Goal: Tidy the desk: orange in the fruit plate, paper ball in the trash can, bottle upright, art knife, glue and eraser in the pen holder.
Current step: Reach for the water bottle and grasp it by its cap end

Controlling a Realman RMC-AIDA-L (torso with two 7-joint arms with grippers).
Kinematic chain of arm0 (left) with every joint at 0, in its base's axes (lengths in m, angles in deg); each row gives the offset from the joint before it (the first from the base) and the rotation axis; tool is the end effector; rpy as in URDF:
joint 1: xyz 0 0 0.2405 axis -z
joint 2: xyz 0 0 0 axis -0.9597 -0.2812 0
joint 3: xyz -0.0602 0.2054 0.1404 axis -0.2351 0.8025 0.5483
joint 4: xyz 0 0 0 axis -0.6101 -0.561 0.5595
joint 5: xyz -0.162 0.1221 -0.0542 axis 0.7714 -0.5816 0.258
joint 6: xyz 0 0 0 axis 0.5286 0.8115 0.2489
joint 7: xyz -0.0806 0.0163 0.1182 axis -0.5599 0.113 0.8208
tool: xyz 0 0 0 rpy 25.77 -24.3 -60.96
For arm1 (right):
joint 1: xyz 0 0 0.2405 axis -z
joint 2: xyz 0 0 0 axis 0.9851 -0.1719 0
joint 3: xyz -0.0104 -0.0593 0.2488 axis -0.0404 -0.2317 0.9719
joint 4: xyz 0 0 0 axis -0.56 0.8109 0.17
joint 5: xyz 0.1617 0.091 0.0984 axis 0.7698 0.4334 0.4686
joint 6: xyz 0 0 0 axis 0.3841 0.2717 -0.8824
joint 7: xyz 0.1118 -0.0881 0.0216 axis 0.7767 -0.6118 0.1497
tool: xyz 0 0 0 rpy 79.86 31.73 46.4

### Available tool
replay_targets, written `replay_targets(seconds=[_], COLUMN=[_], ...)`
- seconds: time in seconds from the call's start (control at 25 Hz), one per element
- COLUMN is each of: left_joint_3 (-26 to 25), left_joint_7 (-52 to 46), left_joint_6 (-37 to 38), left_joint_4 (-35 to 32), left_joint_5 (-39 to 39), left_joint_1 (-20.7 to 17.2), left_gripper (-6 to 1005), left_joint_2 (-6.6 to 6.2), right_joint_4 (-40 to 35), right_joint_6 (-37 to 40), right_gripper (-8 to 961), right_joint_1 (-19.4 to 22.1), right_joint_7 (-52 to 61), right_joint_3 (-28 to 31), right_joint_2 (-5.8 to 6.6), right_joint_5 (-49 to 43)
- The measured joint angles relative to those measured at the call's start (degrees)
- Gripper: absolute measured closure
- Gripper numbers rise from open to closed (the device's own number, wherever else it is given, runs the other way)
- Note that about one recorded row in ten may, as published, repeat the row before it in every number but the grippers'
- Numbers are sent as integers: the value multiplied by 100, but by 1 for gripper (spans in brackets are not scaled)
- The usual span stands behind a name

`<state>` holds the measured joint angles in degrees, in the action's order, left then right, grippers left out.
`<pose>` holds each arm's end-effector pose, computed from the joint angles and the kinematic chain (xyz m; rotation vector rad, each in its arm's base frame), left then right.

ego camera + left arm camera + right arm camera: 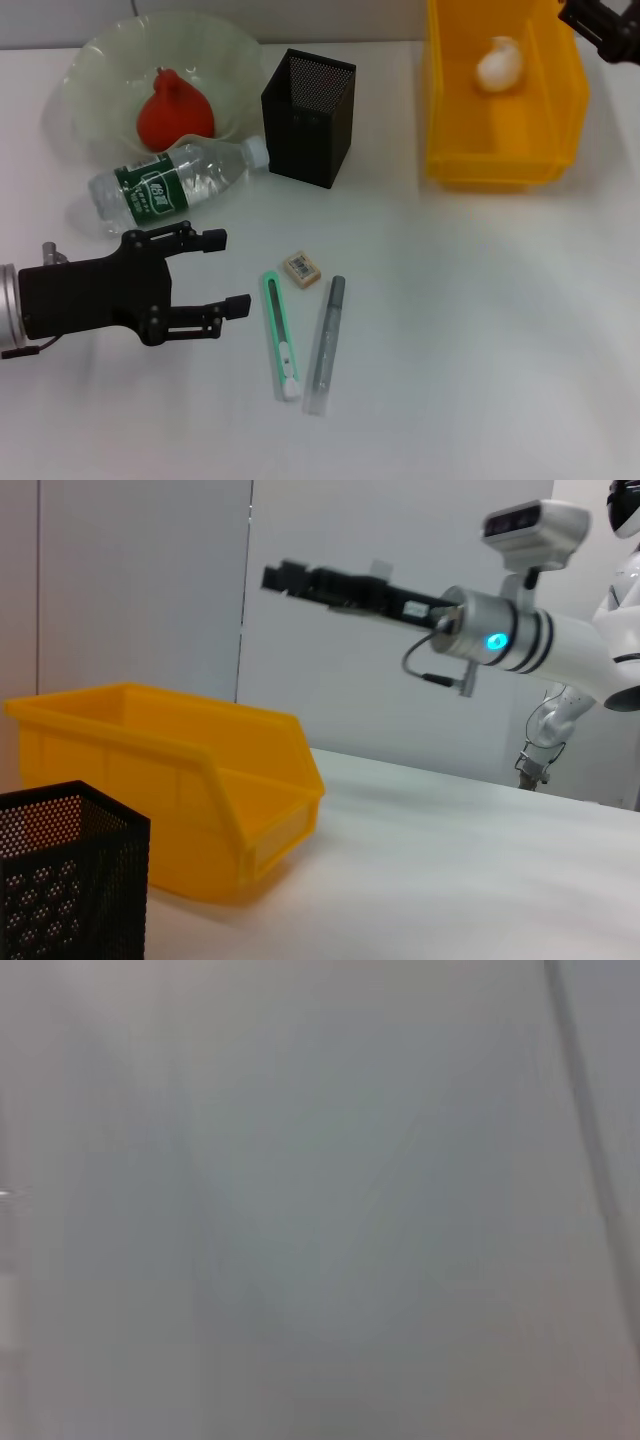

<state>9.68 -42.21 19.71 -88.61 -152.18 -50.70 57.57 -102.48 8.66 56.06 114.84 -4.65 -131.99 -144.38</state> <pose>-0.2941 0.2810 -0.0033 -2.7839 -0.3756 -0.7684 0.2676 0.3605 0.0513 -1.9843 0.4228 1.0799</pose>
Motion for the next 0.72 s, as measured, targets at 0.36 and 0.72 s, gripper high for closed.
replay_targets(seconds=[0.36,0.72], left_joint_3=[0,0], left_joint_7=[-92,-284], left_joint_6=[50,27], left_joint_4=[-10,-53], left_joint_5=[1,-6], left_joint_1=[29,103], left_gripper=[157,157], left_joint_2=[-3,-6], right_joint_4=[33,44], right_joint_6=[1956,1599], right_gripper=[204,205], right_joint_1=[193,126], right_joint_7=[479,514], right_joint_3=[37,19], right_joint_2=[318,292], right_joint_5=[-1874,-3324])
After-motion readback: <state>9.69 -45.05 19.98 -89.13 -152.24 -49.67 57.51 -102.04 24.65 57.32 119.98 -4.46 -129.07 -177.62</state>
